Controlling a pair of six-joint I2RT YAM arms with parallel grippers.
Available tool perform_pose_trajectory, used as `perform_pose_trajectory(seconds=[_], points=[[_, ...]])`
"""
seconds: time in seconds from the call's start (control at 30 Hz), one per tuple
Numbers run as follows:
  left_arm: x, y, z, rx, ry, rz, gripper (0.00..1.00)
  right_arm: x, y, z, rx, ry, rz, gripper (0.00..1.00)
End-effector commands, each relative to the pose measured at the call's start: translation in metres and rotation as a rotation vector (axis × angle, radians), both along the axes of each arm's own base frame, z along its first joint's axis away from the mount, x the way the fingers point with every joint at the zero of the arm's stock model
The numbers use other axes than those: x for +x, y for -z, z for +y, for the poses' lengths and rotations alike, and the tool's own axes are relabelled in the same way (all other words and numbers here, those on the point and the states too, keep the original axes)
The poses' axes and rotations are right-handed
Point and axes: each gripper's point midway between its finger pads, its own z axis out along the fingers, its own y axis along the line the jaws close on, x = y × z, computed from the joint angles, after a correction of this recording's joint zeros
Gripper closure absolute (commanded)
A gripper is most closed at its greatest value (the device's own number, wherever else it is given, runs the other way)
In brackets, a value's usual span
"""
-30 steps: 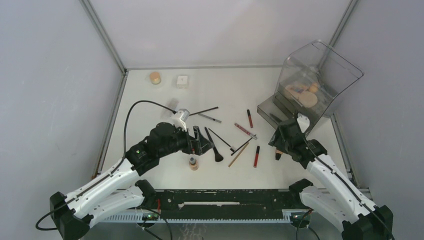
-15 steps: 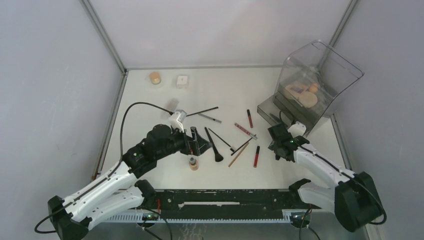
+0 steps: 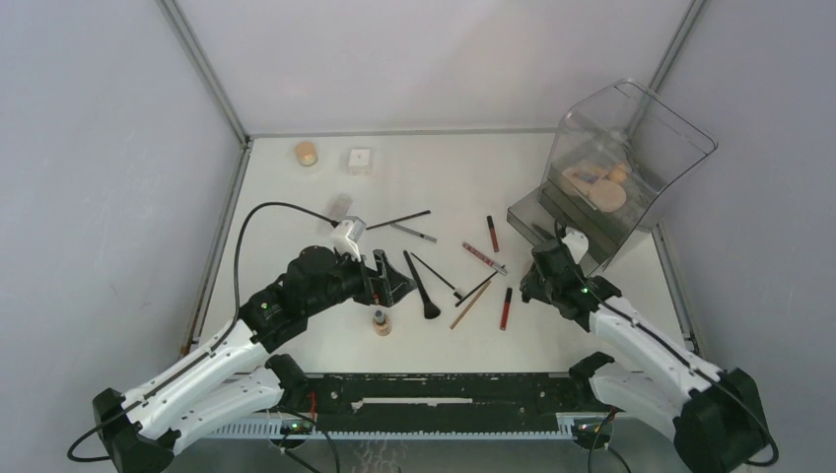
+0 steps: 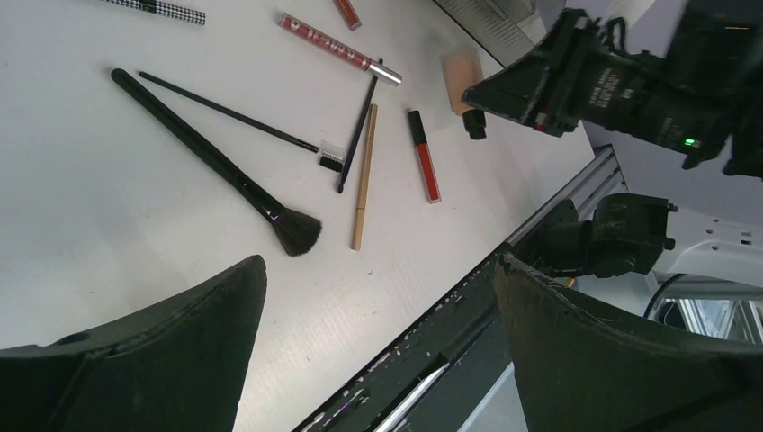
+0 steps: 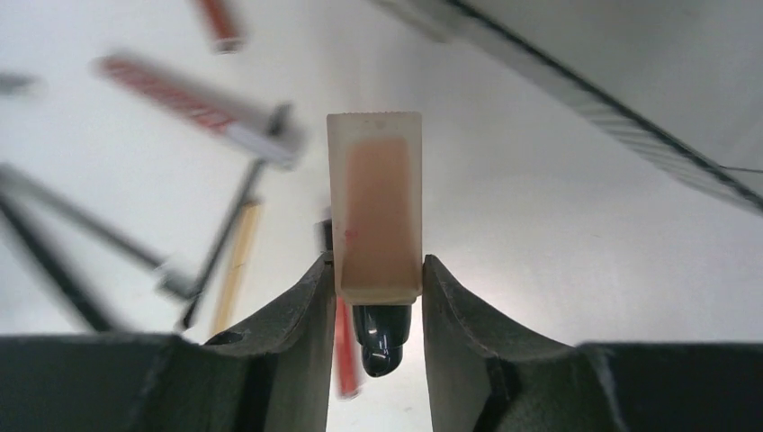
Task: Organize the makeup
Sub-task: Pick up the makeup from the center of the board, then place the makeup in the drawer.
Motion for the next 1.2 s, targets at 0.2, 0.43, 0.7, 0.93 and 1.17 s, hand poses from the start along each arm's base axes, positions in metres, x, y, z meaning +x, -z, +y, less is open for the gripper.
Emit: perform_pose_trajectory(seconds=[0.2, 0.43, 0.7, 0.93, 1.17], points=[[0.004, 0.001, -0.001, 0.003, -0.009, -0.016, 0.00, 0.034, -0.141, 0.048, 0.208, -0.232, -0.420, 0.76], [0.003, -0.001, 0.001, 0.006, -0.009, -0.019, 0.00, 0.091, -0.158, -0.013, 0.031, 0.093, -0.452, 0.76], [0.002, 0.000, 0.014, 0.034, -0.047, -0.027, 0.00, 0.149, -0.137, -0.037, 0.088, 0.270, -0.441, 0.77], [0.000, 0.002, 0.022, 0.050, -0.070, -0.029, 0.00, 0.184, -0.105, -0.042, 0.068, 0.296, -0.357, 0.62], [0.000, 0.002, 0.028, 0.062, -0.089, -0.029, 0.00, 0.209, -0.097, -0.036, 0.085, 0.263, -0.335, 0.33]])
